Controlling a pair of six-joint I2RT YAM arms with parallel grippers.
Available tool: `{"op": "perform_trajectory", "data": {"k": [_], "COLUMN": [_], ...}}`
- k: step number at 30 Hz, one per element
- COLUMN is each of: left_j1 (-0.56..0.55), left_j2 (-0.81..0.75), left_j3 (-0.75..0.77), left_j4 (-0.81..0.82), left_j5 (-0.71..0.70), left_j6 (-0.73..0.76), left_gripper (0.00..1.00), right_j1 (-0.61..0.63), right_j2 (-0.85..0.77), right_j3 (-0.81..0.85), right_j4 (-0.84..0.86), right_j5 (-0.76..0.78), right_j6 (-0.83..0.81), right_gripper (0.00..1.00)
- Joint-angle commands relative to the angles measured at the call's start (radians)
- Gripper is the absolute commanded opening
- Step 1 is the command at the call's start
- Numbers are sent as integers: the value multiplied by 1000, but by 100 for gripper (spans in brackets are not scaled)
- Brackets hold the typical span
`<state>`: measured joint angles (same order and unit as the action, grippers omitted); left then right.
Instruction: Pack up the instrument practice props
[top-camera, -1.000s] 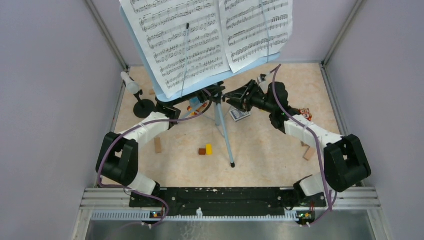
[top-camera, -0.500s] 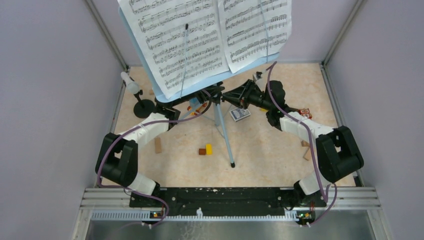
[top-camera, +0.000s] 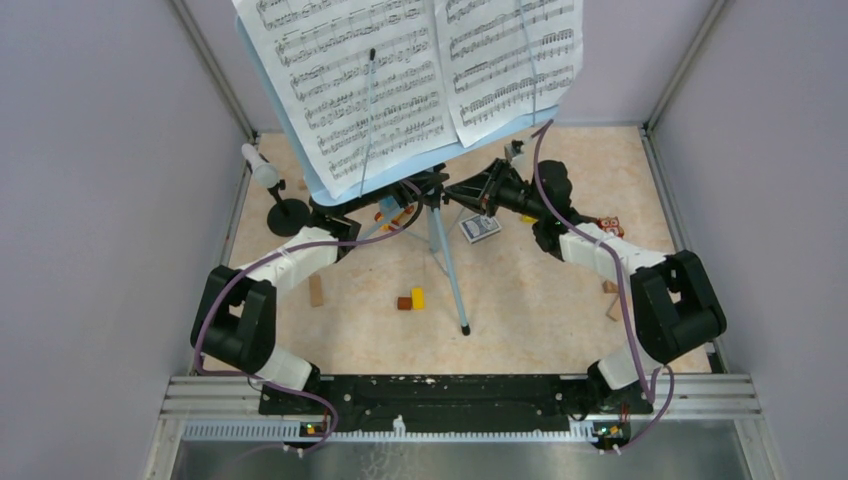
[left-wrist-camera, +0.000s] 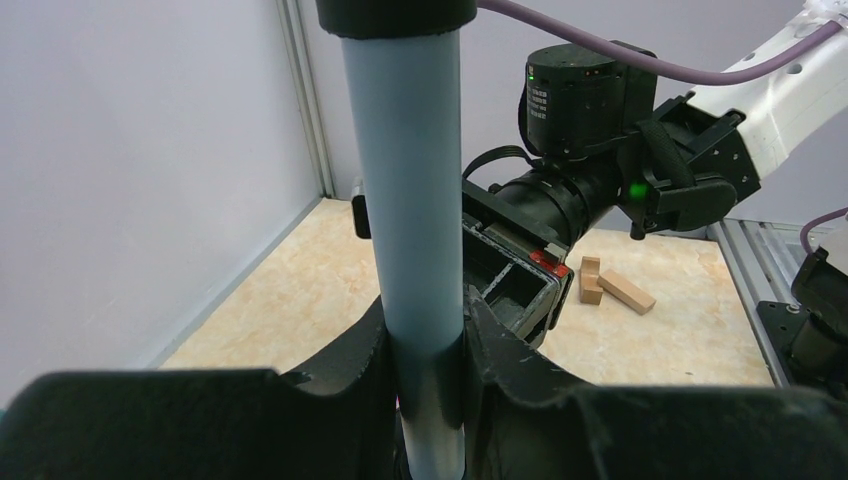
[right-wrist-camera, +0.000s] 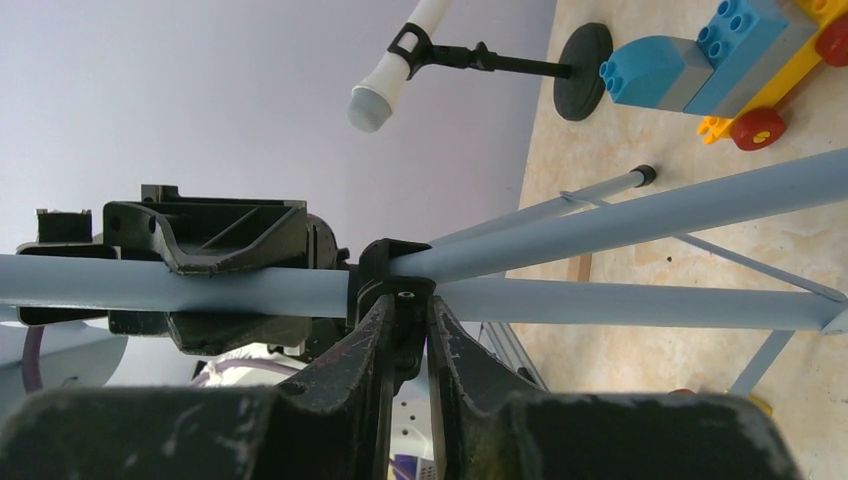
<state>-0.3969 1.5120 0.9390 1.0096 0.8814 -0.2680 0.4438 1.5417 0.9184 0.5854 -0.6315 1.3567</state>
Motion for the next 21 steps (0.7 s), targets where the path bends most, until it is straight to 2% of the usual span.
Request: {"op": "perform_trajectory", "data": {"k": [1, 6, 9, 13, 15, 19, 21], "left_j1": [2, 1, 1, 1, 1, 1, 1], "left_j2": [7, 4, 4, 4, 5, 11, 12], "left_j3": [-43, -41, -39, -28, -22, -14, -14], "left_j4": [-31, -35, -41, -61, -74, -81, -82], "left_j5": [105, 105, 106, 110, 112, 118, 118], "left_j6": [98, 96, 95, 99, 100, 95, 95], "left_gripper": [0, 0, 0, 0, 0, 0, 0], "right_j1": [1, 6, 14, 37, 64, 178, 237], "right_j2": [7, 14, 18, 12, -21, -132, -174], "right_j3": [53, 59, 73, 79, 47, -47, -94], "right_j4": [71, 74, 60, 42, 43, 26, 50], "right_j5": [-98, -124, -134, -131, -95, 79, 145], "right_j6": [-39, -64, -89, -188, -304, -709, -854], "right_gripper": [15, 10, 0, 0, 0, 0, 0]}}
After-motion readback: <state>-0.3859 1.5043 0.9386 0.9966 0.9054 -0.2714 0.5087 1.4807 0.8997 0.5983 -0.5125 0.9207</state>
